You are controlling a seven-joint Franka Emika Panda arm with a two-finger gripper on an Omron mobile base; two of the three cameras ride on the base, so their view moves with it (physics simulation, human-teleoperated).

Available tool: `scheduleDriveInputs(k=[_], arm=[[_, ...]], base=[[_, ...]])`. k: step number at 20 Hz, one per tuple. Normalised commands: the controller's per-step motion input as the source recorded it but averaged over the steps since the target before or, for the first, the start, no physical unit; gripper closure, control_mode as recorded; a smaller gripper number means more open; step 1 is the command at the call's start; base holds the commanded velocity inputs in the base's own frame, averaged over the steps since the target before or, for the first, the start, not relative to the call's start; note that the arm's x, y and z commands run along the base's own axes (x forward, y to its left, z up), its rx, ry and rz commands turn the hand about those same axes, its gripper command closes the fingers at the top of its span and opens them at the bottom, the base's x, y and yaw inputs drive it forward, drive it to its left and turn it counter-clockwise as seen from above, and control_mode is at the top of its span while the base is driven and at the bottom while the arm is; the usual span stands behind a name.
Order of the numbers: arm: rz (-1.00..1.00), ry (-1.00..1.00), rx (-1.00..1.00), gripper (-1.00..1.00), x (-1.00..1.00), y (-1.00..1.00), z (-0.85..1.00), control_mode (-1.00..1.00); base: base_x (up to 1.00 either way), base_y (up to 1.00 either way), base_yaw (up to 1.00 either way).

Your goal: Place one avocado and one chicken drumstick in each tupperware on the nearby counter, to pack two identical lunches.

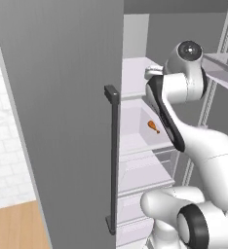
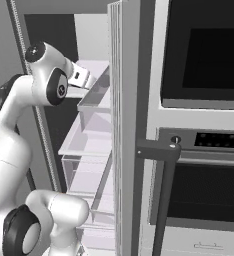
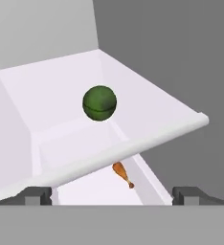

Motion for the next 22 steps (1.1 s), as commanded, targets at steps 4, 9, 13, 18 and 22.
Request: scheduleDriveInputs(k=[4,9,13,18,22], arm=[[0.00,0.00,0.01,-1.00,0.28,-0.20,-0.07,-1.00],[0.00,0.00,0.00,-1.00,0.31,-0.12,-0.12,-1.00],[0.00,0.00,0.00,-1.00,0.40,-0.01,-0.14,-1.00],[0.00,0.00,0.00,-1.00,0.43,0.00,-0.14,-1.00],[0.00,0.00,0.00,-1.00,0.40,-0.02,-0.12,-1.00]], base=[[0.00,0.00,0.00],[0.00,0.00,0.00],[0.00,0.00,0.00],[0.00,0.00,0.00],[0.00,0.00,0.00]])
